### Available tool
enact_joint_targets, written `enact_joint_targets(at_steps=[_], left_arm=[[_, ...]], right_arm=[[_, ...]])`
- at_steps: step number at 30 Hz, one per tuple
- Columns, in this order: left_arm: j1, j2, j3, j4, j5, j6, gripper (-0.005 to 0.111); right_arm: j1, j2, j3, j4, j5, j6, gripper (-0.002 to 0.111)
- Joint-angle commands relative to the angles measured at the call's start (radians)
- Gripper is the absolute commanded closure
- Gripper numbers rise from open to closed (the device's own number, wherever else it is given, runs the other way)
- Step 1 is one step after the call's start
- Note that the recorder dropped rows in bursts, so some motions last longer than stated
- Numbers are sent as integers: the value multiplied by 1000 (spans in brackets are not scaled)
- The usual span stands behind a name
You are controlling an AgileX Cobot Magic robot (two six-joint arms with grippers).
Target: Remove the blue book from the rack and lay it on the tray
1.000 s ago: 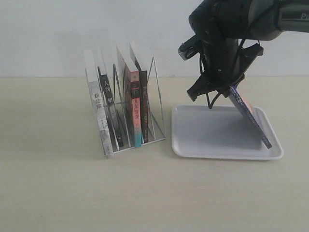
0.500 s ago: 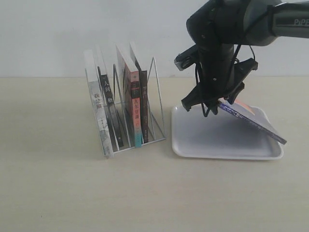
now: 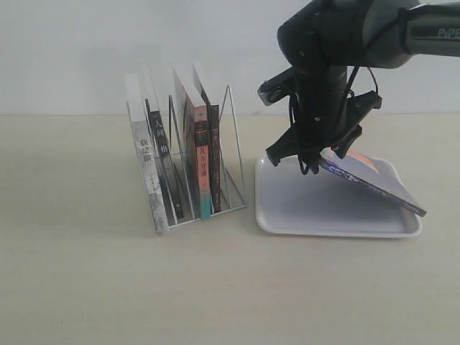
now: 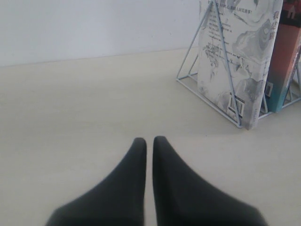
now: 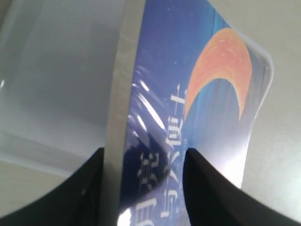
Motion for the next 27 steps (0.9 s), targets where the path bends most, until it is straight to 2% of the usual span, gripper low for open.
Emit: enact_joint_targets(at_steps=[1, 8, 10, 12, 14, 15, 23, 27], left_arm=[[0, -3, -3, 2, -15, -7, 102], [0, -3, -3, 2, -15, -7, 102], [0, -3, -3, 2, -15, -7, 102], [0, -3, -3, 2, -15, -7, 102], [0, -3, -3, 2, -15, -7, 102], [0, -3, -3, 2, -15, -7, 102], [0, -3, -3, 2, -15, -7, 102], [0, -3, -3, 2, -15, -7, 102]], right_arm=[[18, -37, -20, 41, -64, 6, 62], [20, -58, -117, 93, -29, 10, 62], [20, -58, -154, 91, 21, 10, 66], [20, -58, -186, 82, 59, 3, 80], [20, -62, -210, 54, 85, -8, 105], [20, -68, -213, 52, 87, -18, 108], [16, -225, -210, 75, 87, -51, 108], [16, -442, -67, 47, 48, -36, 108]])
